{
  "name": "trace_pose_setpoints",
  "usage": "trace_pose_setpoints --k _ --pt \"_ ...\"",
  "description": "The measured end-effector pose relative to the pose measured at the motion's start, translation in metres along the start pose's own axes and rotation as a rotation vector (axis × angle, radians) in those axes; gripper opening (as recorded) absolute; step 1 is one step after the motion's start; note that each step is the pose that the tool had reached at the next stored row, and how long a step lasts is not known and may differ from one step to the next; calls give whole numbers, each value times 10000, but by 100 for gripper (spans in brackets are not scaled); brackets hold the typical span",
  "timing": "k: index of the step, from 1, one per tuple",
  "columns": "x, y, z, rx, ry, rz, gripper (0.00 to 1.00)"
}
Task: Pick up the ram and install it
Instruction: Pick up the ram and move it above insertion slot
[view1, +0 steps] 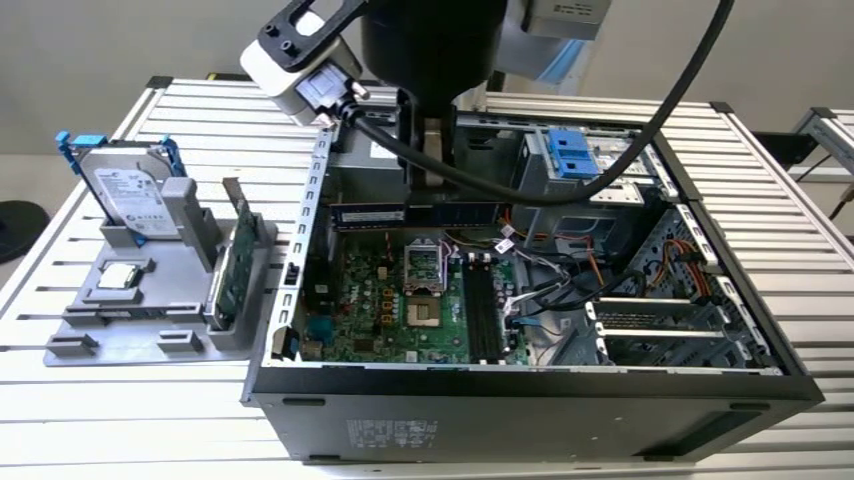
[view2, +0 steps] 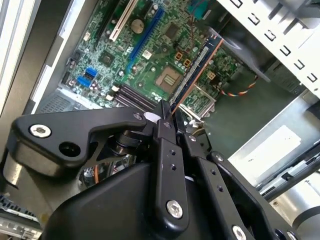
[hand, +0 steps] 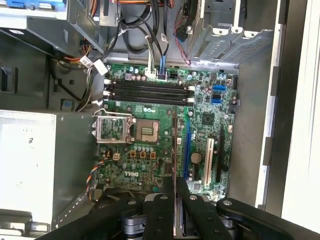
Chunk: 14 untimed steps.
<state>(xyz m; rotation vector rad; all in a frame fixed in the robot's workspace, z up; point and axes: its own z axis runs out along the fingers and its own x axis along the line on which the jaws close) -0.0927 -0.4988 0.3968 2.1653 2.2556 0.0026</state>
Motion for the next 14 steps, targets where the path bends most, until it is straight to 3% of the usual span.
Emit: trace_pose_setpoints --k 9,14 --pt "-6 145 2 1 0 31 0" --pt "-7 169 5 3 -3 339 0"
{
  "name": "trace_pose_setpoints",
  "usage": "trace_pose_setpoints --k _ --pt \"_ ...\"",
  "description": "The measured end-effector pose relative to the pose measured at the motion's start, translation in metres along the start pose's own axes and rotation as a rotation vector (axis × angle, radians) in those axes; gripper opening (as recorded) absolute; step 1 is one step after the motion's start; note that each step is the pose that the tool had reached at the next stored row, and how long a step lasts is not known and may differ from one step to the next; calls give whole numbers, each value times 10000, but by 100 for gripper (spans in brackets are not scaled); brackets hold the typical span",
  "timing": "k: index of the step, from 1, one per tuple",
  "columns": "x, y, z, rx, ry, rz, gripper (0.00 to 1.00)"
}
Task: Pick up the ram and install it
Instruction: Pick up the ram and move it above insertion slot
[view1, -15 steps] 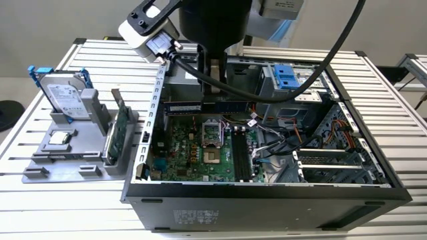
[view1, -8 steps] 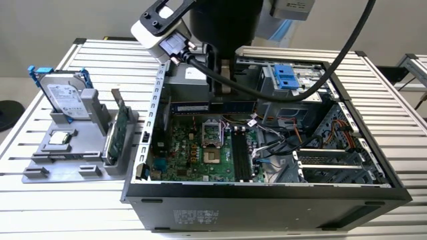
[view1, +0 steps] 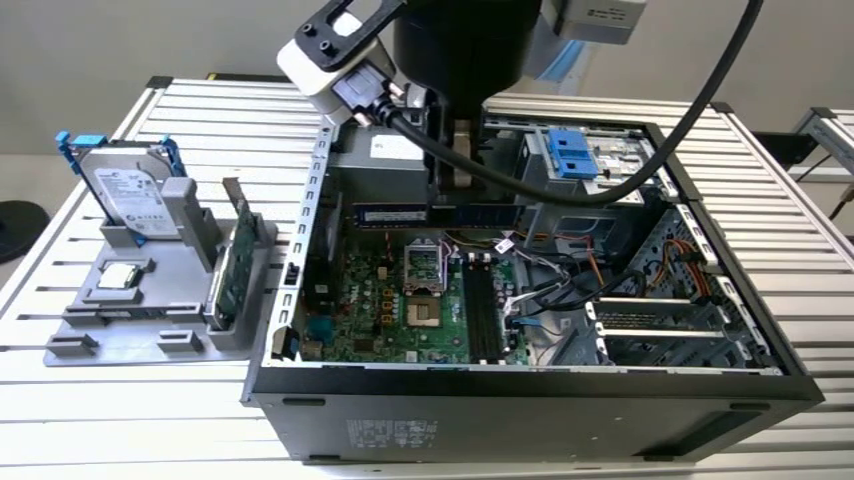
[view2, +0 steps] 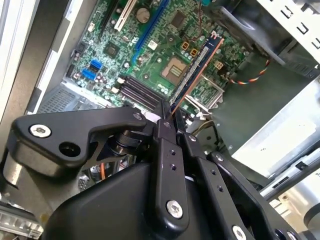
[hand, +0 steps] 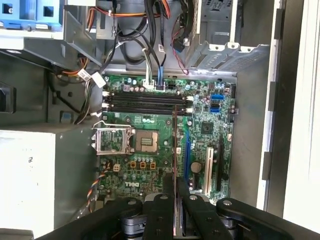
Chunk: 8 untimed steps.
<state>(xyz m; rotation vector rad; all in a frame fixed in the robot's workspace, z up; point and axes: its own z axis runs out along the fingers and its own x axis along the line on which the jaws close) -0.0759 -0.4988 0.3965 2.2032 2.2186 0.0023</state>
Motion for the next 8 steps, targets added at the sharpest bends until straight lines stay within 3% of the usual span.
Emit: trace_pose_setpoints --k 8 --pt "0 22 4 6 -10 622 0"
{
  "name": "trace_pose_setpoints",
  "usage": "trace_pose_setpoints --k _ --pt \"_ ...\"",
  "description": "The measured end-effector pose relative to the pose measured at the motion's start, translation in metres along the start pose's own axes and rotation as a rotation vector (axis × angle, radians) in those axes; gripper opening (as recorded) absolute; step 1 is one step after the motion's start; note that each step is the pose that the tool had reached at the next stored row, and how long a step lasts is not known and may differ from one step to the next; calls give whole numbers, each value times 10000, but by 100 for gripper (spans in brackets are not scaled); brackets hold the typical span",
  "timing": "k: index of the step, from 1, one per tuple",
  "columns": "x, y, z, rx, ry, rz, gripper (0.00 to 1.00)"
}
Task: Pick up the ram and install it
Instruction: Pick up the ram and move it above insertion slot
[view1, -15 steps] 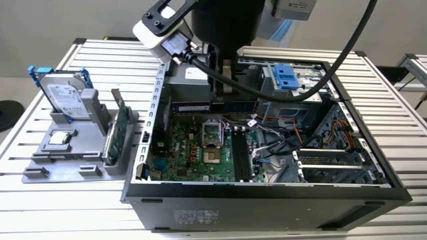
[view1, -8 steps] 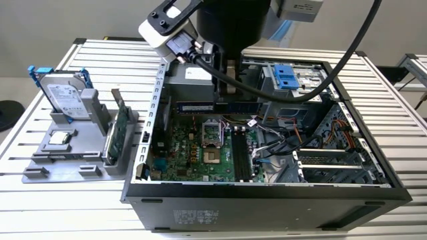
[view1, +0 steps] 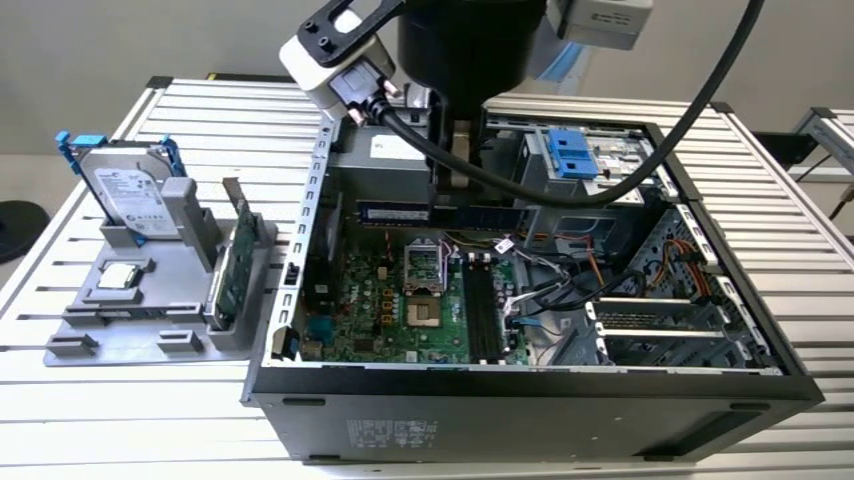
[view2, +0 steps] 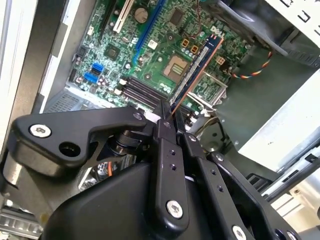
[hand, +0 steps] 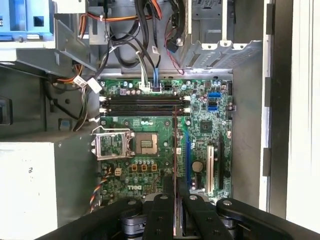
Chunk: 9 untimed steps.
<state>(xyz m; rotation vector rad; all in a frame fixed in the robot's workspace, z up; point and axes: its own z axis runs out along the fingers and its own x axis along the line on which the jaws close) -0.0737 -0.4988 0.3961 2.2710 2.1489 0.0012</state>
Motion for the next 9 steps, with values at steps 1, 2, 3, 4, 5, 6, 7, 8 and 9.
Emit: trace_pose_setpoints --k 1,2,3,4,5,6,7,8,9 --pt "0 4 0 1 -1 61 0" --pt "0 7 0 1 -1 106 0" --pt "0 7 0 1 -2 122 0" --pt "0 8 1 1 -1 122 0" --pt "1 8 1 1 -1 122 0" --pt "0 9 1 1 -1 121 0" --pt "1 9 1 1 -1 121 0" --pt "1 10 1 1 -1 121 0" --pt "1 10 1 1 -1 121 0"
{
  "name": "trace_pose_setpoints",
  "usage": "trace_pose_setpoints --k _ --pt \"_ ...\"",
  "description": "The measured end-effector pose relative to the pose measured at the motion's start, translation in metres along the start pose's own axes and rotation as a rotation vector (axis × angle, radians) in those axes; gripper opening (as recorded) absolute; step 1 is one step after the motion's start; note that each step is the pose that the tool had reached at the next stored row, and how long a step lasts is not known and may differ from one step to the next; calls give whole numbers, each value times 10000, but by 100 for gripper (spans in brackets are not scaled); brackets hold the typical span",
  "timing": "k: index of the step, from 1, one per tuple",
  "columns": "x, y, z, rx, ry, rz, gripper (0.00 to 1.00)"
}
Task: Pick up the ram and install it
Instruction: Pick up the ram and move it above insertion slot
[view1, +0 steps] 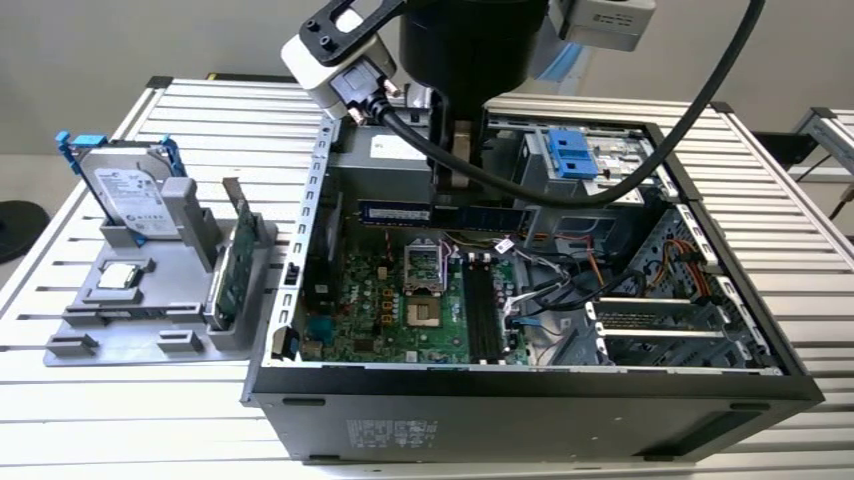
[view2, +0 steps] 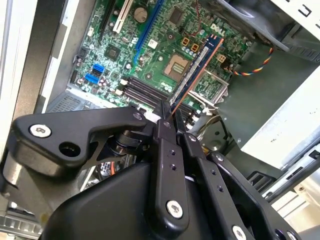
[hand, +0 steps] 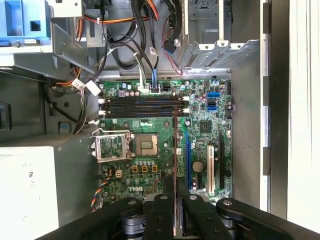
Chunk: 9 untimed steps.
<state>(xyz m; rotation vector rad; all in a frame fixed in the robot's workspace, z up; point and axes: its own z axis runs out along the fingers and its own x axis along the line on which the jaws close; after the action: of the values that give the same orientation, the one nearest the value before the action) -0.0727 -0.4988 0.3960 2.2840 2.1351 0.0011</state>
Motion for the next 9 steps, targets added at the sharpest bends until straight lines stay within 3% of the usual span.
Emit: trace_pose_setpoints --k 9 --pt "39 -1 18 0 0 -1 0"
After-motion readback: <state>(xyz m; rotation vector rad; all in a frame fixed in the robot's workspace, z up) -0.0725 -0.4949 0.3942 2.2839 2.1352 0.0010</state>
